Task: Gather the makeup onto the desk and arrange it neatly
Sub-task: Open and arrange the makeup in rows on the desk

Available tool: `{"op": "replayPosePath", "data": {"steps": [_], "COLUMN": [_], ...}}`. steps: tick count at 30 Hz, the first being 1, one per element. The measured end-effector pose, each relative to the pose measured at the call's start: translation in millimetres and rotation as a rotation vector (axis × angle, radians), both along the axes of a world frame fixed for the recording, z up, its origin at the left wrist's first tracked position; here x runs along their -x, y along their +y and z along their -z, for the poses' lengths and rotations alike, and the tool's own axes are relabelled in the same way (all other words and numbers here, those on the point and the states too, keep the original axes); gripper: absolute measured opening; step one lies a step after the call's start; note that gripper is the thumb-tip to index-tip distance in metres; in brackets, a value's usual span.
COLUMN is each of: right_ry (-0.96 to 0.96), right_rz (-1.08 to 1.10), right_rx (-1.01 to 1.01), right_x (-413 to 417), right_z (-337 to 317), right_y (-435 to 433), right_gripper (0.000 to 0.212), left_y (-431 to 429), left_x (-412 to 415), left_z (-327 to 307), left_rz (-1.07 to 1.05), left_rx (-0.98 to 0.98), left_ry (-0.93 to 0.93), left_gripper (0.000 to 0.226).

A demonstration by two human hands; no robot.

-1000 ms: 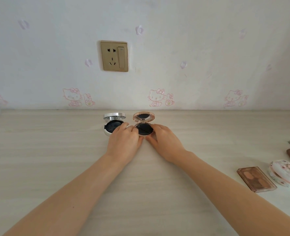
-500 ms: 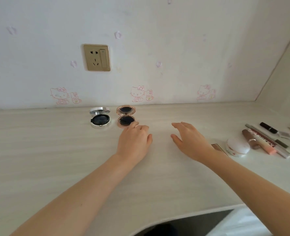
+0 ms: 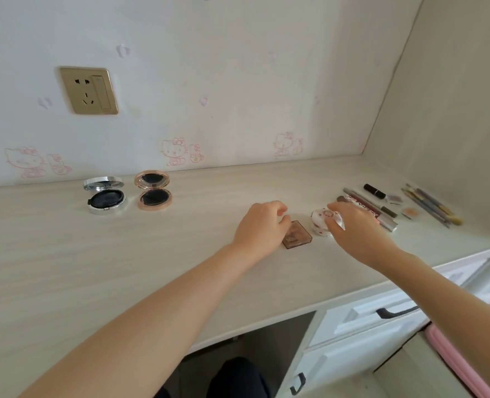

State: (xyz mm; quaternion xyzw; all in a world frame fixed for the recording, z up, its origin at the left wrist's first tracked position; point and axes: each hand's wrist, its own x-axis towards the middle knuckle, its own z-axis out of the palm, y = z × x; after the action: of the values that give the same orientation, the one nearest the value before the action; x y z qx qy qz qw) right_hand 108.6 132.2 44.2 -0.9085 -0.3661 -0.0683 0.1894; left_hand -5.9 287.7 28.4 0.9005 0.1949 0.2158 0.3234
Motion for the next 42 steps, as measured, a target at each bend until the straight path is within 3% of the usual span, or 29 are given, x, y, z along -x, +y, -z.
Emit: {"op": "replayPosePath", "data": {"steps": [8, 16, 23, 34, 42], "right_ry": [0.121, 0.227, 0.268, 0.492, 0.822], "right_rz": [0.156, 0.173, 0.146, 0.126, 0.058], "right_rx": [0.006, 0.018, -0.099, -0.456, -0.718], "right_x": [-23.9, -29.6, -29.5, -14.1, -3.9], "right_z": [5.7, 11.3, 18.5, 22.0, 5.3], "right_y": [-3.6, 5.7, -0.4, -12.0, -10.6], "right_gripper": [0.038, 0.046, 0.043, 0.033, 0.031], "left_y": [-12.3, -20.0, -23.1, -29.6, -21.5], "left_x": [-59.7, -78.8, -69.0, -50.0, -32.4], "left_z": [-8.8, -3.7, -1.9, 5.6, -2.1], "left_rz": [0.077, 0.155, 0.173, 0.149, 0.101], "left_rx": [0.152, 0.174, 0.210, 0.241, 0.350], "left_ry": [0.154, 0.247, 0.150, -0.040, -0.130], "left_gripper": [0.041, 0.042, 0.030, 0.028, 0.017]}}
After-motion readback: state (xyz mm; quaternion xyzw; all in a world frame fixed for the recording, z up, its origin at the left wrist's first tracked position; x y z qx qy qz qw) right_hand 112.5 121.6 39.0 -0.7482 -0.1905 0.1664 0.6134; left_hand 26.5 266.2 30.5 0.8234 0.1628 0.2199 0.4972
